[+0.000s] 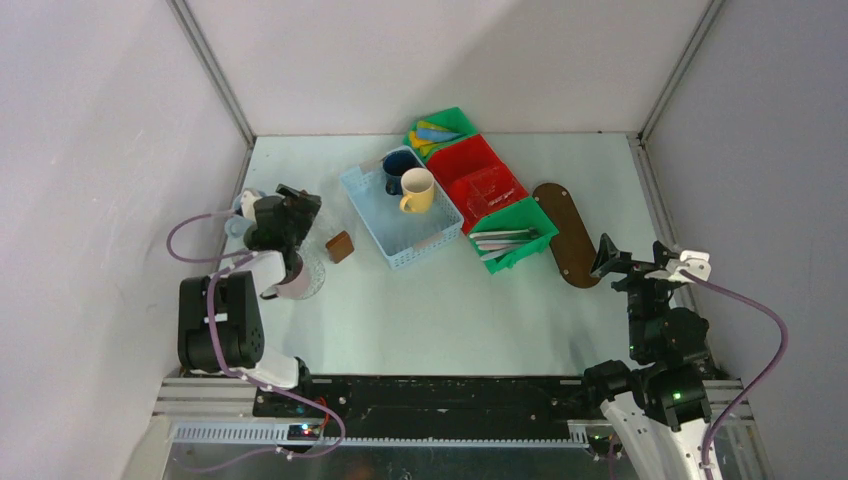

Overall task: Prepare toiletry sets of a toothbrush and toothpaste on the tray
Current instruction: Place the toothpaste holder at the center of the board.

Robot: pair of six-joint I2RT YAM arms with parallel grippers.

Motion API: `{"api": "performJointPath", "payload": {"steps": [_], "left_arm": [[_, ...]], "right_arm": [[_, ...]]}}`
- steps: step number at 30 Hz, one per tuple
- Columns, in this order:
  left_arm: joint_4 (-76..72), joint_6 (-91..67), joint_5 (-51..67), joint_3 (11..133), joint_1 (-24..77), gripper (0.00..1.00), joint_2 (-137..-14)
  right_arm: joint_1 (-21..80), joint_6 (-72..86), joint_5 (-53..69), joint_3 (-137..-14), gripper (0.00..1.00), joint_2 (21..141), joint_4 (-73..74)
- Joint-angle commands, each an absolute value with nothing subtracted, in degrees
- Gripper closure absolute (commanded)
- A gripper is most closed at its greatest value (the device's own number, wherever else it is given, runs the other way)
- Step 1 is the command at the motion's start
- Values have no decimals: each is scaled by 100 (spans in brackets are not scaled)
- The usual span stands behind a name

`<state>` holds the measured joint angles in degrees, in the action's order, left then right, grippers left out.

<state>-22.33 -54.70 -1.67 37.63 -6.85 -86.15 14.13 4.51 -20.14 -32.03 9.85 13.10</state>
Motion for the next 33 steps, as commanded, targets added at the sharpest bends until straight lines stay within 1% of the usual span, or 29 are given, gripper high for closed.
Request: {"api": "performJointPath", "payload": {"steps": [1, 8, 13, 17, 21, 22, 29, 33], "left_arm": [[-1095, -5129, -728, 4126, -640, 1, -8386], [-108, -4836, -1221, 4658, -372, 2, -8264], [806, -4691, -1701, 5185, 85, 4, -8219], [1540, -4623, -2220, 5740, 450, 10, -8249], [1980, -4618, -2570, 6138, 688, 18, -8397], [2009, -4648, -2582, 6180, 709, 20, -8435], [2109, -4685, -2418, 6497, 817, 31, -8937], [2116, -4606, -2358, 6723, 885, 34, -9257]], "right_arm": [[1442, 468, -1987, -3182, 1, 878, 1085], [1440, 474, -1995, -3173, 1, 814, 1081], [1443, 475, -1989, -3166, 0, 768, 1085], [1456, 479, -1992, -3158, 1, 737, 1077], [1459, 478, -2004, -3140, 1, 714, 1056], [1455, 475, -2004, -3138, 1, 710, 1057], [1472, 470, -2007, -3106, 1, 691, 1042], [1484, 450, -1986, -3081, 1, 707, 1012]]}}
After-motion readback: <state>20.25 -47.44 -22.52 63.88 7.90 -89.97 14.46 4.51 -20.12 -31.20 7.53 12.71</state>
